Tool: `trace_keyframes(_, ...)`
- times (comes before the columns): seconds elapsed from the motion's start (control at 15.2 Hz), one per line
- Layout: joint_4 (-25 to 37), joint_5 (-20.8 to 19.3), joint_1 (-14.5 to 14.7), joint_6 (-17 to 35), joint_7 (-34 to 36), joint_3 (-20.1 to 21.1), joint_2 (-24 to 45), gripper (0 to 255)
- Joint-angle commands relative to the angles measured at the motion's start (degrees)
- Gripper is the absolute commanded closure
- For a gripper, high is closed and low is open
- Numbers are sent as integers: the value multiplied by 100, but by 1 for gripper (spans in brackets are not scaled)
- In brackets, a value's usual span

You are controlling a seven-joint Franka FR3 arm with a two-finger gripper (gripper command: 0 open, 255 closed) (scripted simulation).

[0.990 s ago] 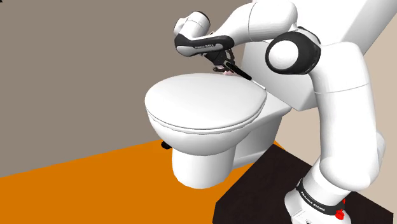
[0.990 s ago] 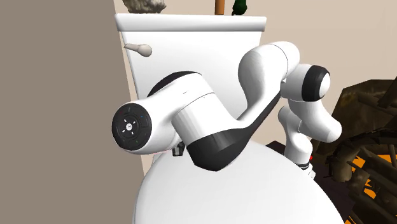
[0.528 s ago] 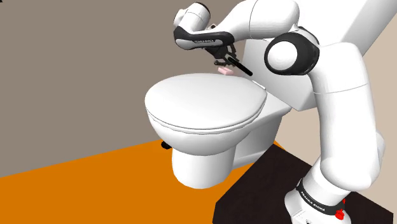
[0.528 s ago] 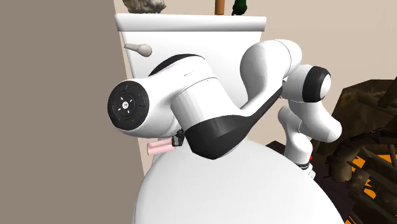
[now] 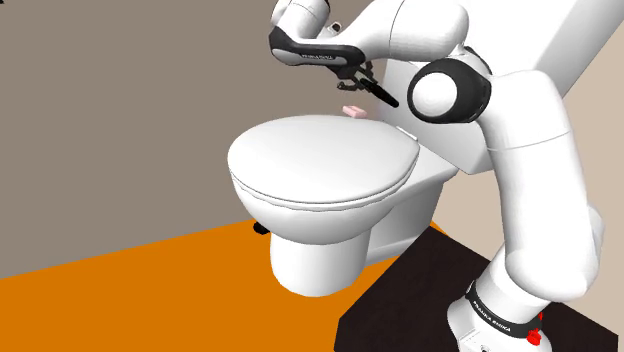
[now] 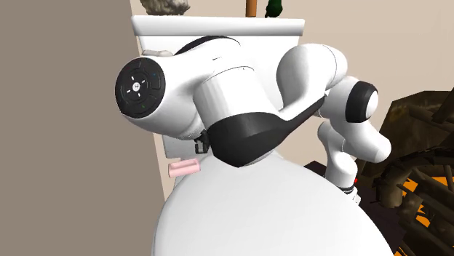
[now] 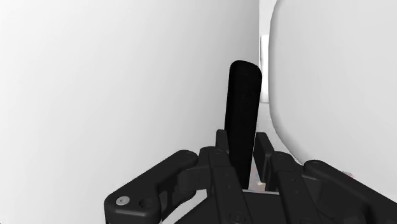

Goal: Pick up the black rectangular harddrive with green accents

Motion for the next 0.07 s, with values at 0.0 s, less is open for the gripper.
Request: trace_keyframes(0.0, 131, -43, 28, -62, -73, -17, 48, 255)
